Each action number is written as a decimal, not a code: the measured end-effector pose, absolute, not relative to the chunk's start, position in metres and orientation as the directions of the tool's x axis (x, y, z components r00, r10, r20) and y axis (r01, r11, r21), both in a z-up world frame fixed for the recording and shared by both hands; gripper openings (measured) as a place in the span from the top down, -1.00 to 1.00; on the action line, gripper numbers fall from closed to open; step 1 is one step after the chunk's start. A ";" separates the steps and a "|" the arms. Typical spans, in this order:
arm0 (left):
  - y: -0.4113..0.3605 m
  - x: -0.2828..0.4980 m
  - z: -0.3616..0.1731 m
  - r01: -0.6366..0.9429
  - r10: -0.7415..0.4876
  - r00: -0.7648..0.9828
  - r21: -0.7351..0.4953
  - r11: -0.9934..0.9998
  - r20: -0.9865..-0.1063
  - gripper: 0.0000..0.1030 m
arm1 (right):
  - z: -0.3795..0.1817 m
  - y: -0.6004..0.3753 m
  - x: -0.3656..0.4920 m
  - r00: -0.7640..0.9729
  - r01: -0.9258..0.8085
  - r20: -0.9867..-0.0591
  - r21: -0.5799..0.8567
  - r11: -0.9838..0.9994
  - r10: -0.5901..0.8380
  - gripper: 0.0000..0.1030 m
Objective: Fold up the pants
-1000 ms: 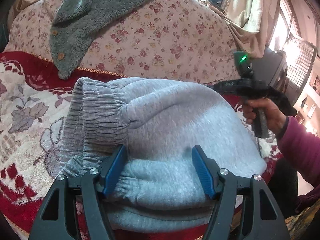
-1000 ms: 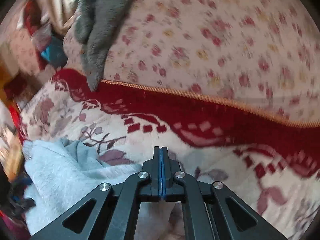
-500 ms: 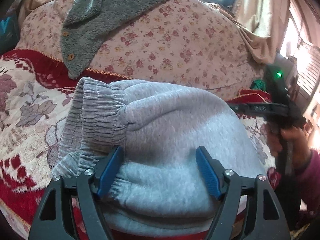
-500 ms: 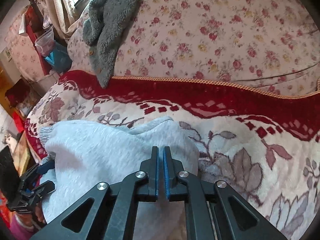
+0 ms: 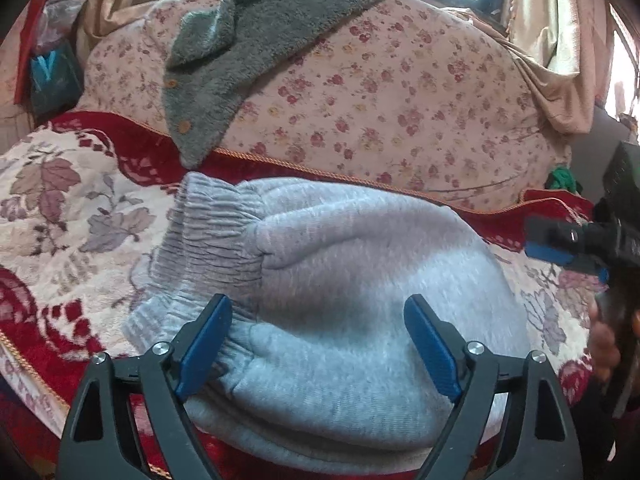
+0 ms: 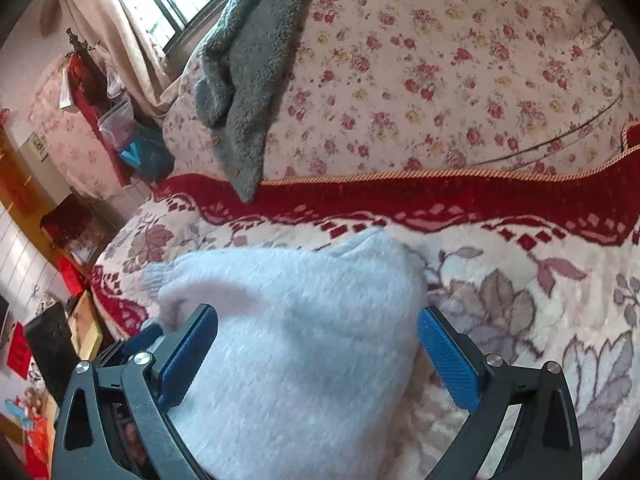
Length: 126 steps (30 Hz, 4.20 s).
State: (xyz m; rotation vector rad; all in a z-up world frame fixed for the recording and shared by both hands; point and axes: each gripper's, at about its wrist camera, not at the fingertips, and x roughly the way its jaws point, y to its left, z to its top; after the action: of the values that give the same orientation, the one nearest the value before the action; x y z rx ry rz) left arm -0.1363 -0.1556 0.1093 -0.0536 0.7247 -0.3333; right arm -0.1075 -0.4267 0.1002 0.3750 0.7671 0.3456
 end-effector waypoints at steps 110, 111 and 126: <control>-0.314 -0.127 0.100 0.468 -0.673 0.496 -0.484 0.740 -0.549 -0.44 | 0.062 -0.611 -0.161 0.617 -0.173 -0.451 0.722 0.670 0.645 -0.39; -0.321 -0.129 0.098 0.468 -0.672 0.493 -0.482 0.741 -0.553 -0.44 | 0.059 -0.618 -0.162 0.616 -0.165 -0.457 0.721 0.673 0.641 -0.39; -0.366 -0.138 0.050 0.454 -0.597 0.490 -0.399 0.797 -0.635 -0.72 | -0.001 -0.673 -0.160 0.583 0.012 -0.615 0.660 0.751 0.531 -0.89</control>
State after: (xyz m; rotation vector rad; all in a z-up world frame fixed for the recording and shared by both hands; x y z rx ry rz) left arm -0.1383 -0.3661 0.0497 -0.1875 0.8431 -0.6429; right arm -0.1604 -0.6734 -0.0010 0.6714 0.9104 0.3311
